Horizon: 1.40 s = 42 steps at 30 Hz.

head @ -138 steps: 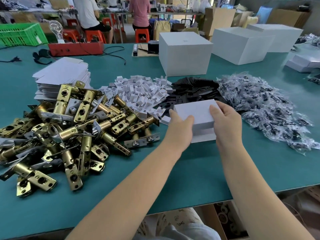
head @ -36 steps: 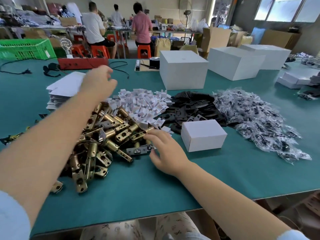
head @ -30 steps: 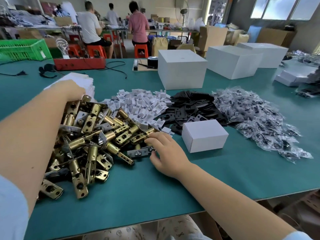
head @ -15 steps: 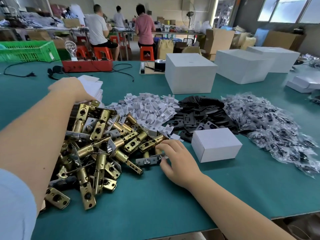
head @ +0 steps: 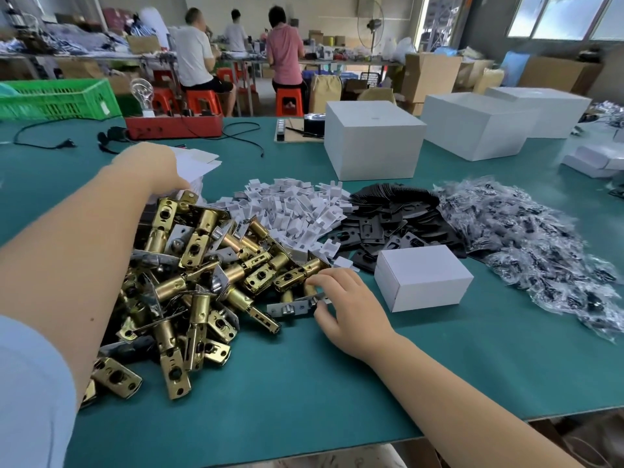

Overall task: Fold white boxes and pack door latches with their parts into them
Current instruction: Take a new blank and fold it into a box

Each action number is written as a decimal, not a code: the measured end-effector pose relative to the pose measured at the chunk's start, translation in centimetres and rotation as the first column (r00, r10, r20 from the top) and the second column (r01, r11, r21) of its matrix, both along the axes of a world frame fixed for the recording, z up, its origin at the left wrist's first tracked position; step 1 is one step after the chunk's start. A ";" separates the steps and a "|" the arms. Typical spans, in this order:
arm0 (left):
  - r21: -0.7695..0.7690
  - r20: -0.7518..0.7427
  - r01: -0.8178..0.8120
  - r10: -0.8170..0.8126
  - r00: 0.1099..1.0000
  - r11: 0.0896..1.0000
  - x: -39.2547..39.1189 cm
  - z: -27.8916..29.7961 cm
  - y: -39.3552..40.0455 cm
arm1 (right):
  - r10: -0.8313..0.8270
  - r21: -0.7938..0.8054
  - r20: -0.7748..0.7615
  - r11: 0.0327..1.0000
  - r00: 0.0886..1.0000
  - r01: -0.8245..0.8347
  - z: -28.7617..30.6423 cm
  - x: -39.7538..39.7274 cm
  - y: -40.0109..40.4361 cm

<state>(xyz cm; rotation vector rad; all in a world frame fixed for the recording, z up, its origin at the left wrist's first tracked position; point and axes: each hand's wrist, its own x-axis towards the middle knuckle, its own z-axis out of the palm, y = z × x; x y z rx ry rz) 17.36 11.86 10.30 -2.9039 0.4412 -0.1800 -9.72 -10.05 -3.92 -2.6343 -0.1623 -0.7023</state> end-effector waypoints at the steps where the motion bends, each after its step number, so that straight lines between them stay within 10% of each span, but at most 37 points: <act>1: 0.028 -0.006 0.038 -0.038 0.999 0.999 -0.1 0.1 0.0 | 0.001 0.001 -0.003 1.000 1.000 -0.001 0.0 0.0 0.0; 7: 0.198 0.147 0.086 -0.116 0.982 0.976 -1.1 -0.1 -0.5 | 0.002 0.015 -0.028 1.000 1.000 -0.002 0.0 0.1 -0.2; 14: 0.039 0.336 -0.084 0.066 0.939 0.996 -3.1 0.9 -0.6 | 0.000 0.028 -0.054 1.000 0.999 0.002 0.0 0.1 -0.3; 18: -0.223 0.560 0.244 -0.081 0.824 0.944 -5.2 2.5 -1.8 | 0.001 0.072 -0.078 0.997 0.997 0.004 -0.1 0.1 -0.4; 21: -0.503 0.620 0.494 -0.102 0.778 0.709 -9.6 2.6 -4.4 | -0.011 0.180 -0.075 0.983 0.997 0.025 -0.2 0.1 -0.7; 27: -0.978 0.126 0.163 -0.255 0.959 0.128 -17.6 -3.2 -8.7 | -0.028 0.570 -0.076 0.819 0.997 0.066 -0.2 0.0 -1.2; 32: -0.978 -0.125 -0.191 -0.493 0.861 -0.086 -21.1 -9.0 -10.3 | -0.092 0.805 0.028 0.592 0.995 0.032 -0.1 -0.2 -2.0; 38: -0.970 -0.160 -0.241 -0.657 0.737 -0.034 -20.6 -11.6 -9.1 | -0.119 0.840 -0.013 0.537 0.993 0.075 -0.2 -0.1 -2.5; 42: -0.993 -0.114 -0.101 -0.492 0.863 0.054 -20.7 -12.2 -9.4 | -0.105 0.836 0.024 0.548 0.994 0.038 0.0 -0.3 -2.5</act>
